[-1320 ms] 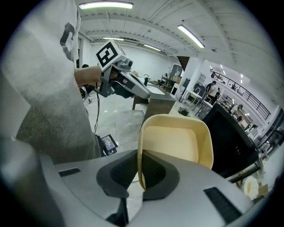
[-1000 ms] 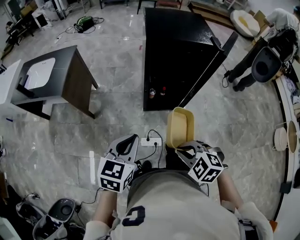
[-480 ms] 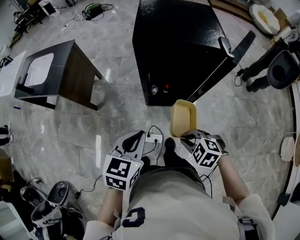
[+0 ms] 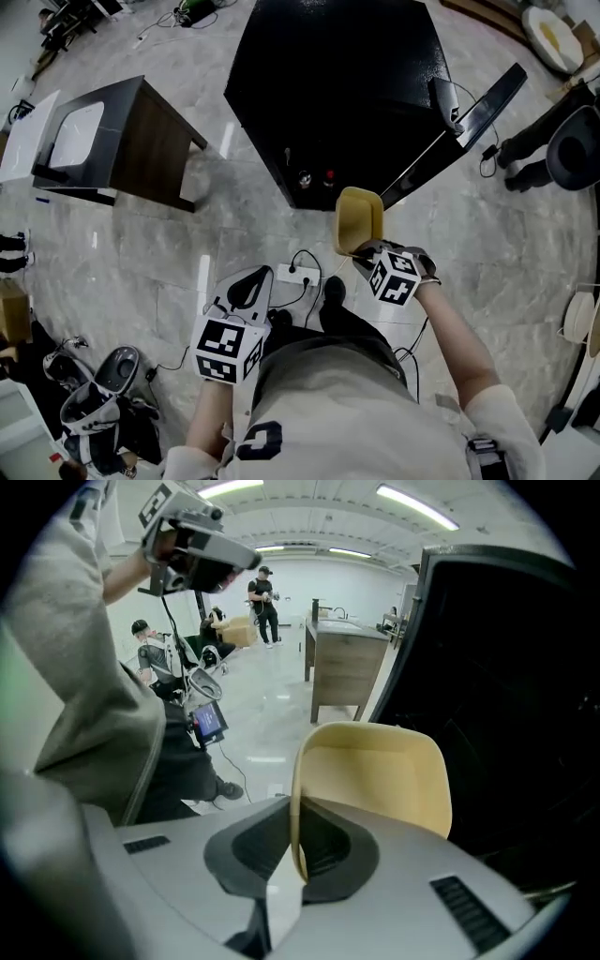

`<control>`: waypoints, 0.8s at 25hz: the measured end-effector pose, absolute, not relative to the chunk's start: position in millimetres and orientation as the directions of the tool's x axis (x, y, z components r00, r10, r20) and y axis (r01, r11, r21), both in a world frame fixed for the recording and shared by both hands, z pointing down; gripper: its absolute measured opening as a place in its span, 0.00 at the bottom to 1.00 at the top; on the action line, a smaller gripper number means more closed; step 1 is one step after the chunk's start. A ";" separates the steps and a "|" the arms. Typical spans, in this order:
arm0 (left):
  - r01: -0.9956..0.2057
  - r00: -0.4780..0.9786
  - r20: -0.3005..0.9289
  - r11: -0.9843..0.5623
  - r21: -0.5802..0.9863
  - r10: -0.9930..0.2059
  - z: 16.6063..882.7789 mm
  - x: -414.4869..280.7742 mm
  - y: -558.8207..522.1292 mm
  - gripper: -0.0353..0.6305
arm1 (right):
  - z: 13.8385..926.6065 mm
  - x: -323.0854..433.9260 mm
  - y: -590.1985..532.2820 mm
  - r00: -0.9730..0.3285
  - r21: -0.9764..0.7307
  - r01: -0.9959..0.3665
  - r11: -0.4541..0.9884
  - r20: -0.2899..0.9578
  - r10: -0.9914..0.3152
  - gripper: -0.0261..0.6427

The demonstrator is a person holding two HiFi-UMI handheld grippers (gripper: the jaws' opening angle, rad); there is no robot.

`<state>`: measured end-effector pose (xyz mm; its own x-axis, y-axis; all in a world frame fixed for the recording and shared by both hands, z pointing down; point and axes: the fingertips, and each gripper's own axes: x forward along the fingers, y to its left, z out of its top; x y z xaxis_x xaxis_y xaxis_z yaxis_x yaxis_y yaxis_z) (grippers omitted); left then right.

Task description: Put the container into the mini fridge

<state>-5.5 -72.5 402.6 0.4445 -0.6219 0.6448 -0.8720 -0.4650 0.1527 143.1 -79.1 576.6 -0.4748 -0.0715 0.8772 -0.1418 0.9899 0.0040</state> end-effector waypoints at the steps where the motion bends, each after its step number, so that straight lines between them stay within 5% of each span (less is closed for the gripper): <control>1: -0.878 0.436 0.648 -0.453 0.154 -0.625 402.9 -1.8 -73.2 0.14 | 587.2 146.3 -88.2 -0.464 0.001 -0.131 0.991 0.884 -0.063 0.09; 20: -0.890 0.443 0.688 -0.377 0.258 -0.575 451.4 -6.0 -82.6 0.14 | 695.6 160.0 -202.2 -0.241 0.013 -0.162 0.987 0.969 -0.053 0.09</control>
<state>-6.0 -82.6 451.4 0.4430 -0.5752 0.6876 -0.8896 -0.3772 0.2576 160.0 -202.2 695.6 -0.2407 -0.0526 0.9692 -0.1624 0.9866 0.0132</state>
